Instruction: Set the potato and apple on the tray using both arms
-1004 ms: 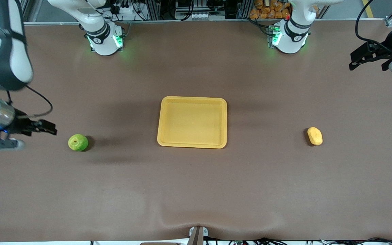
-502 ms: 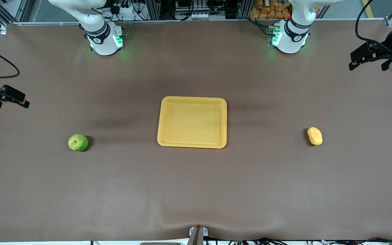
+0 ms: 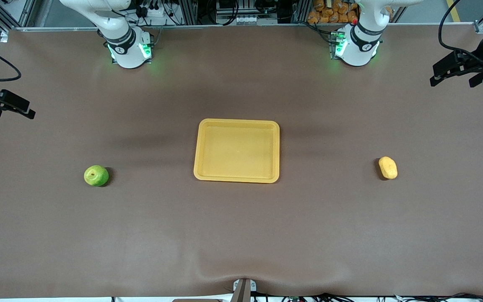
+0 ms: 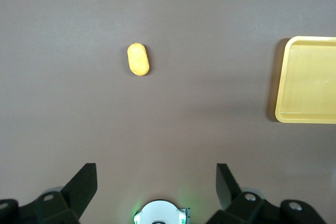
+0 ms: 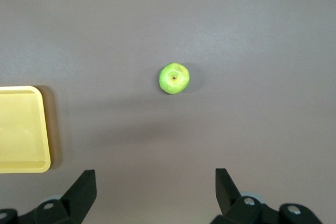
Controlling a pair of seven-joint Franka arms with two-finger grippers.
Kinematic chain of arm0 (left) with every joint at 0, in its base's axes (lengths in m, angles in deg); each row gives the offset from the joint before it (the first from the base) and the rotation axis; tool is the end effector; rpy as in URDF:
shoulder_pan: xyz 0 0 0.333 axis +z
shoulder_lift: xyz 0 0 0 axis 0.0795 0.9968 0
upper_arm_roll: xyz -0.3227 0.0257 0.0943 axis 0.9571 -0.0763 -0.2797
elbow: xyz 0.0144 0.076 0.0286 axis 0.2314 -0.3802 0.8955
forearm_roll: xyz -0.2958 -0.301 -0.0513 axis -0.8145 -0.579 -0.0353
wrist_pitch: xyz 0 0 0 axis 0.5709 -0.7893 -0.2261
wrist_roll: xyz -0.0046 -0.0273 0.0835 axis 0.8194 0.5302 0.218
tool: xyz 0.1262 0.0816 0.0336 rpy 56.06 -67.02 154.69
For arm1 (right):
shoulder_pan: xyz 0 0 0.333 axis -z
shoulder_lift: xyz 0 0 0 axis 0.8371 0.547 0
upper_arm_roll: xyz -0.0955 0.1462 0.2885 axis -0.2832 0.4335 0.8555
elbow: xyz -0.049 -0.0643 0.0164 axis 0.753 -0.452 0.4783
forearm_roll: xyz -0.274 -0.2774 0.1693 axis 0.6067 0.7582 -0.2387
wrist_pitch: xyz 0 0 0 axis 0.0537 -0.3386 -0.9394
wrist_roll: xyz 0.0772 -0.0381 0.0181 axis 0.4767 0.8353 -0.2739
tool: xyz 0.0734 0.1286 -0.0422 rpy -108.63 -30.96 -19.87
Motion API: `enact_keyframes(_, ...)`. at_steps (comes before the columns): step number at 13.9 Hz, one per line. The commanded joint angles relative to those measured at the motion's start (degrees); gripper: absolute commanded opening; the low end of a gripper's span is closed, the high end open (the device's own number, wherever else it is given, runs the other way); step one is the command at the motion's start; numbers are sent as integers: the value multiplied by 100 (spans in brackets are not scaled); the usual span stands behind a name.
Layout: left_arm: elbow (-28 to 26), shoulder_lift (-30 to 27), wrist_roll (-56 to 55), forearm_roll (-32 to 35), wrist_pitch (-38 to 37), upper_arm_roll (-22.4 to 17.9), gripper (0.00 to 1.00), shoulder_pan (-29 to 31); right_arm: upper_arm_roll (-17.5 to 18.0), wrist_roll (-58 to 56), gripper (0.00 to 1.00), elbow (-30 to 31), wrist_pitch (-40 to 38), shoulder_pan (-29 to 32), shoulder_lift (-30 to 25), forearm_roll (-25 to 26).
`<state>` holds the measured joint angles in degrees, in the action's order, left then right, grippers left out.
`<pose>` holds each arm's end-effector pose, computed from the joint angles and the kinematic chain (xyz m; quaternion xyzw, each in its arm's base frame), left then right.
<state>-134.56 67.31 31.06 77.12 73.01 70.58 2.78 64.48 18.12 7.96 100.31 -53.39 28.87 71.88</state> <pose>0.5365 -0.0328 0.6434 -0.9999 0.0151 0.0064 0.0055 0.5706 -0.0562 0.5784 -0.9986 0.0413 0.0112 0.0306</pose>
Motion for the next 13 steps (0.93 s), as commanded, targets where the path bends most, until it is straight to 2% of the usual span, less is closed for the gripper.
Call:
enact_keyframes(1, 116, 39, 76, -111, -134, -22, 100, 73, 62, 87, 100, 161, -27, 68, -173, 5)
enact_keyframes(9, 19, 135, 6, -102, -125, -22, 100, 73, 62, -70, 100, 222, 298, 85, 2, 5)
enact_keyframes(11, -42, 144, -3, -102, -116, -22, 100, 73, 62, -316, 100, 432, 744, 86, 160, 5)
enact_keyframes(13, -129, 179, -3, -102, -108, -31, 100, 81, 62, -562, 100, 949, 1516, 94, 240, 5)
